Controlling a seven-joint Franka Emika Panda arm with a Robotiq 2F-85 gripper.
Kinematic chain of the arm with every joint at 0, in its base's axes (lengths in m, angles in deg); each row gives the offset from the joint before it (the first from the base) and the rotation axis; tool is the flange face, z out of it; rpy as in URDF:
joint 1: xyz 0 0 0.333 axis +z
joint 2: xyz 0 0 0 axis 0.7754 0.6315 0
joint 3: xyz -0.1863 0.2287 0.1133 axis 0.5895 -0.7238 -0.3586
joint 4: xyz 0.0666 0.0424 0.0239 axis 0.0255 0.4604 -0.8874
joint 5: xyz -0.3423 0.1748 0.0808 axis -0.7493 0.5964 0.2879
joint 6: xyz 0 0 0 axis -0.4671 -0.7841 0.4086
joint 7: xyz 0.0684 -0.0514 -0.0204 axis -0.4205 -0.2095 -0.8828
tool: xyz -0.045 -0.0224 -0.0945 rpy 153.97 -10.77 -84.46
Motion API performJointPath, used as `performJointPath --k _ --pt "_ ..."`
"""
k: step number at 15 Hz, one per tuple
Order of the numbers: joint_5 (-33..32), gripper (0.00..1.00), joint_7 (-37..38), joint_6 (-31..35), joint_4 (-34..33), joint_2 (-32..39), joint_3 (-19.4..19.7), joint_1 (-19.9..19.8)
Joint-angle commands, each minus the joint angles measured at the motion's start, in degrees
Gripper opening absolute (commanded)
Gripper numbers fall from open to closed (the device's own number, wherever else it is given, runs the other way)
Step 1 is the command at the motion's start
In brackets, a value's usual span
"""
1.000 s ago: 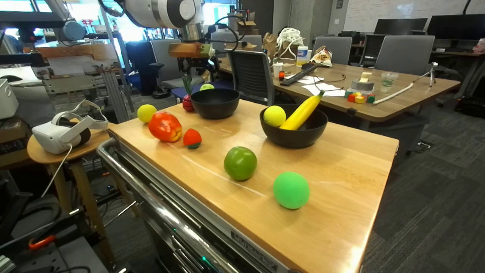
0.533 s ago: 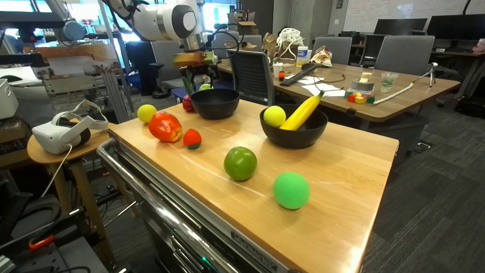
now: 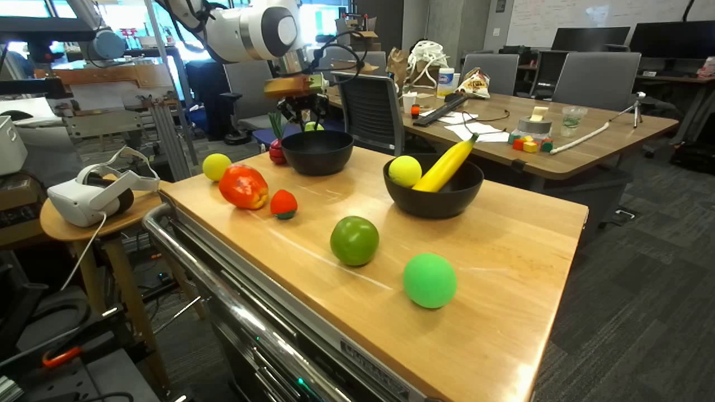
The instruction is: Take the fruit toys from the table and put them in the two black bowls on the table
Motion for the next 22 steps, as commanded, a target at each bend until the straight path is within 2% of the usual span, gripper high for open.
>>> performJointPath --k 1,2,5,7,9,13,15,18,22 --pt "-1.4 0.07 2.9 1.4 -2.2 0.1 1.9 0.5" --pt "-1.6 0.10 3.5 1.3 -2.1 -0.7 2.5 0.5" --pt "-3.8 0.07 4.6 -1.3 -1.4 -6.0 4.5 0.8" --pt "-5.1 0.01 6.8 -4.7 -0.7 -9.9 5.7 0.9" --pt "-6.2 0.04 11.2 -11.5 0.1 -13.4 7.4 0.9" --pt "-4.5 0.02 17.6 -23.5 3.1 -17.4 7.5 -0.6" --pt "-2.5 0.02 20.4 -27.4 4.7 -18.0 6.8 -1.4" --pt "1.0 0.03 23.4 -29.2 6.4 -17.7 5.9 -2.0" --pt "5.4 0.04 25.9 -27.7 8.4 -16.3 4.9 -1.9"
